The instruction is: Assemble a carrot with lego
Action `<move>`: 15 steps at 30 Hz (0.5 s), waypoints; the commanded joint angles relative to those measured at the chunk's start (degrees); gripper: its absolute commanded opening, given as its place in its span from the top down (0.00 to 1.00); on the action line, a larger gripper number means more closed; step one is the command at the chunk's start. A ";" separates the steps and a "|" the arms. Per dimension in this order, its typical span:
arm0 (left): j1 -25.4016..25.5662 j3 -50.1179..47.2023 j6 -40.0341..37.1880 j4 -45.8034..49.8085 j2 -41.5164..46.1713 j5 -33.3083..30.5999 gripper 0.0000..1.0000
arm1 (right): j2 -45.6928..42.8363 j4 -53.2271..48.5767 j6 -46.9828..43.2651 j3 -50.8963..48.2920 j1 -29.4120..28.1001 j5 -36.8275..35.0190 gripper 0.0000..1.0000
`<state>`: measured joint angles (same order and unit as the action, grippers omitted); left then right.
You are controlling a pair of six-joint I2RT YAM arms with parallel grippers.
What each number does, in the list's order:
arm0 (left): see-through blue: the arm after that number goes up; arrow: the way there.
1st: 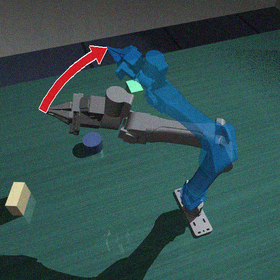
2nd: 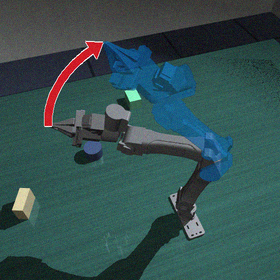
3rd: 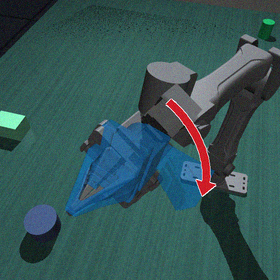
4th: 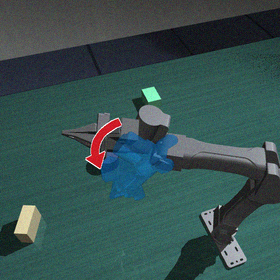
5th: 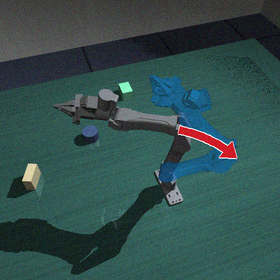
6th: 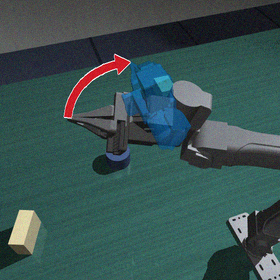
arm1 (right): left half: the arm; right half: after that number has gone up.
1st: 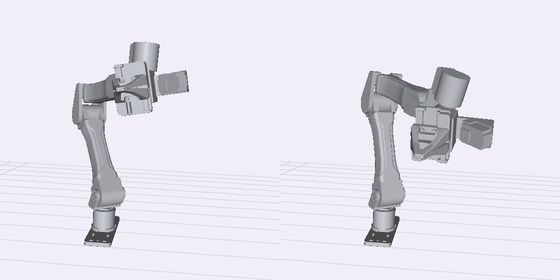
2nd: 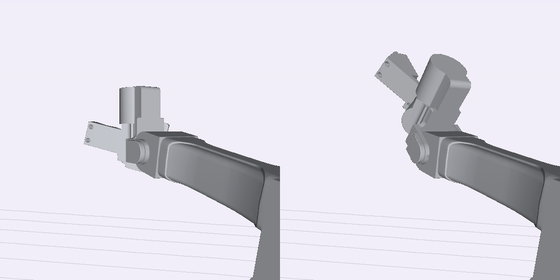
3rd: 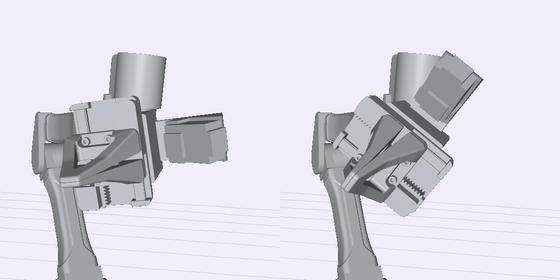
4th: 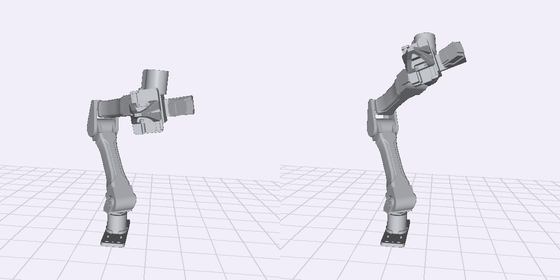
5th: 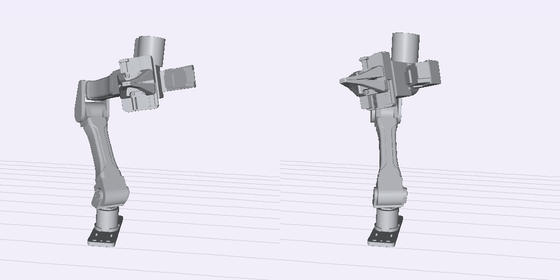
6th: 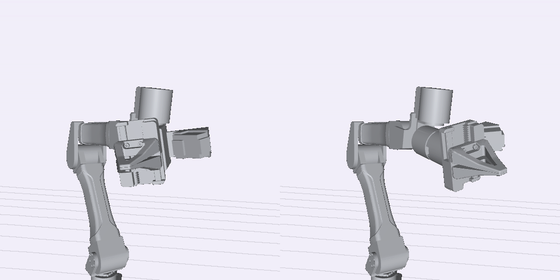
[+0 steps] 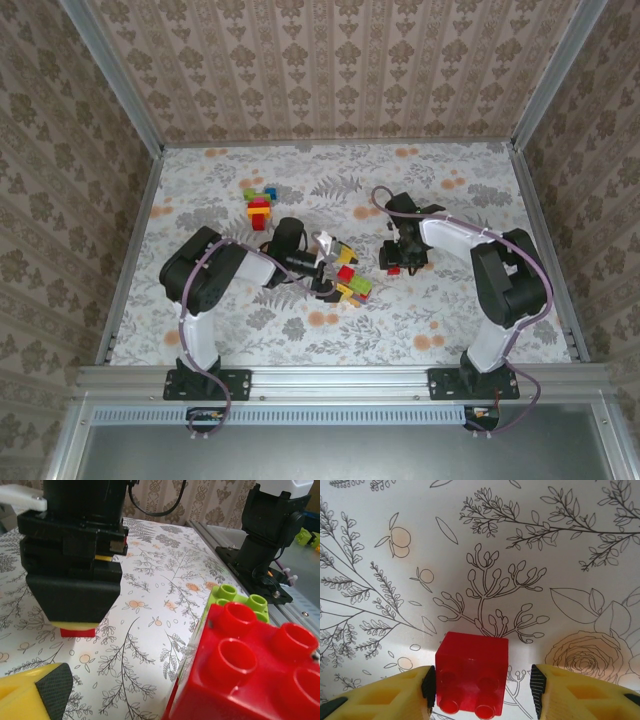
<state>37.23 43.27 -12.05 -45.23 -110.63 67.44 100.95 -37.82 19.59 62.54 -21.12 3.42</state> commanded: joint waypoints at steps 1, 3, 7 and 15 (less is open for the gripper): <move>0.55 1.38 -0.38 1.54 0.84 2.61 0.00 | 1.41 -1.31 -0.74 1.70 -0.67 -1.50 0.44; 0.73 1.73 -0.94 2.41 0.86 2.61 0.00 | 1.94 -1.41 -0.79 2.04 -0.86 -1.73 0.44; 1.17 2.04 -1.54 3.29 0.85 2.52 0.00 | 2.17 -1.69 -0.80 2.23 -1.13 -2.62 0.51; 2.02 3.83 -4.14 7.75 0.32 3.05 0.00 | 1.21 -2.35 -0.82 2.06 -1.16 -3.33 0.60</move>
<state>38.70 45.43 -13.47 -40.40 -110.63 67.96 102.63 -38.04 19.22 63.53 -22.00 1.78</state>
